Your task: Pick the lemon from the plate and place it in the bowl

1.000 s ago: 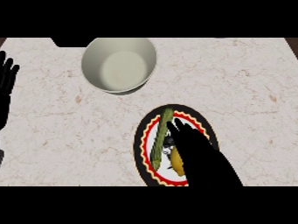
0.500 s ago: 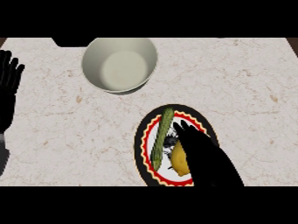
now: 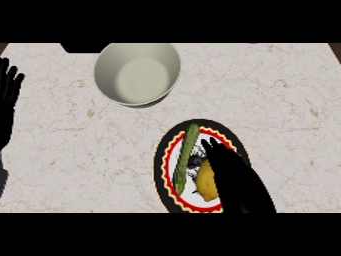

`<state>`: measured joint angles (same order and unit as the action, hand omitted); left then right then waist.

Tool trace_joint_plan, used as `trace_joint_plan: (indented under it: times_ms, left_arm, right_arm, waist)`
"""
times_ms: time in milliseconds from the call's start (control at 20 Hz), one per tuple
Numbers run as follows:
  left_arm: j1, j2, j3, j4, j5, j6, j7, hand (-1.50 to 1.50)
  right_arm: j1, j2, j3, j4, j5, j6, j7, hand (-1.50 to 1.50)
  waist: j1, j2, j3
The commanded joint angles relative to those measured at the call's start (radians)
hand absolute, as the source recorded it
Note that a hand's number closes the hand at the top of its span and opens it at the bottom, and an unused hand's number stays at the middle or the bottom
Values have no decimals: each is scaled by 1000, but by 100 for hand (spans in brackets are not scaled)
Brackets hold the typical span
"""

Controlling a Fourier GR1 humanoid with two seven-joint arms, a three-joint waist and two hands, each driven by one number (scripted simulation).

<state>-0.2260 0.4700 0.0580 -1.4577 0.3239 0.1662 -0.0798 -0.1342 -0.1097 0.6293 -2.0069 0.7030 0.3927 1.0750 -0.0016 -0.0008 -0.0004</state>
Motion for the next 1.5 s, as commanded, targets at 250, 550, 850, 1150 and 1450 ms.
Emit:
trace_joint_plan:
  times_ms: [250, 550, 850, 1150, 1450]
  left_arm:
    - [-4, 0, 55, -26, -9, -52, 44, 0]
    - [1, -57, 43, -4, -60, -49, 4, 0]
    - [-7, -67, 85, -16, -57, -80, 38, 0]
    - [-2, -98, 80, -7, -107, -71, 22, 0]
    - [10, -116, 95, -18, -143, -92, 11, 0]
  right_arm:
    - [90, 38, 56, 80, 128, -45, -34, -150]
    - [56, 42, -51, 99, 79, 66, -44, -150]
    - [32, 89, -91, 230, 122, 11, -125, -150]
    - [24, 108, -46, 379, 142, -107, -119, -150]
    - [48, 78, -136, 323, 168, -25, -190, -150]
  waist:
    - [2, 0, 0]
    - [0, 1, 0]
    - [2, 1, 0]
    - [3, 1, 0]
    - [2, 0, 0]
